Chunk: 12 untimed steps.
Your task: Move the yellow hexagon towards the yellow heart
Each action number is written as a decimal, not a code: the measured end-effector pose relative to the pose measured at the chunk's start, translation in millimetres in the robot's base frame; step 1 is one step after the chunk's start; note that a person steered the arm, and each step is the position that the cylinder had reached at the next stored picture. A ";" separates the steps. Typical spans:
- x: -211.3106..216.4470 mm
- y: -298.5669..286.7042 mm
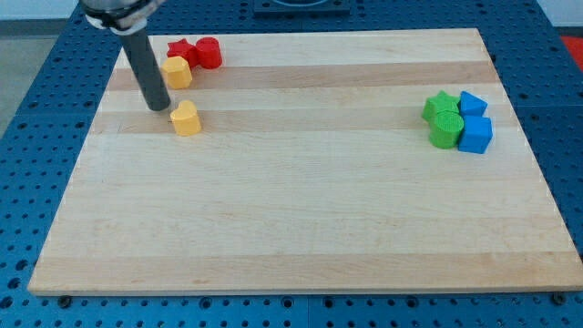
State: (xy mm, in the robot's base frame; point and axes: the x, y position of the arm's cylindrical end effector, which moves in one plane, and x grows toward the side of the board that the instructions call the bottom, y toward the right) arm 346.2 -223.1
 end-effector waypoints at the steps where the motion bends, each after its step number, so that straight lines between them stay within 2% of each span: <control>1: -34.3 -53.2; 2: -67.5 -78.7; 3: -78.9 -82.0; 4: -107.1 -72.2; 5: -121.3 -22.4; 7: -64.9 -8.3; 8: -67.8 28.6; 12: -67.1 96.9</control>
State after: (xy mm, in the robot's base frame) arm 279.1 -126.2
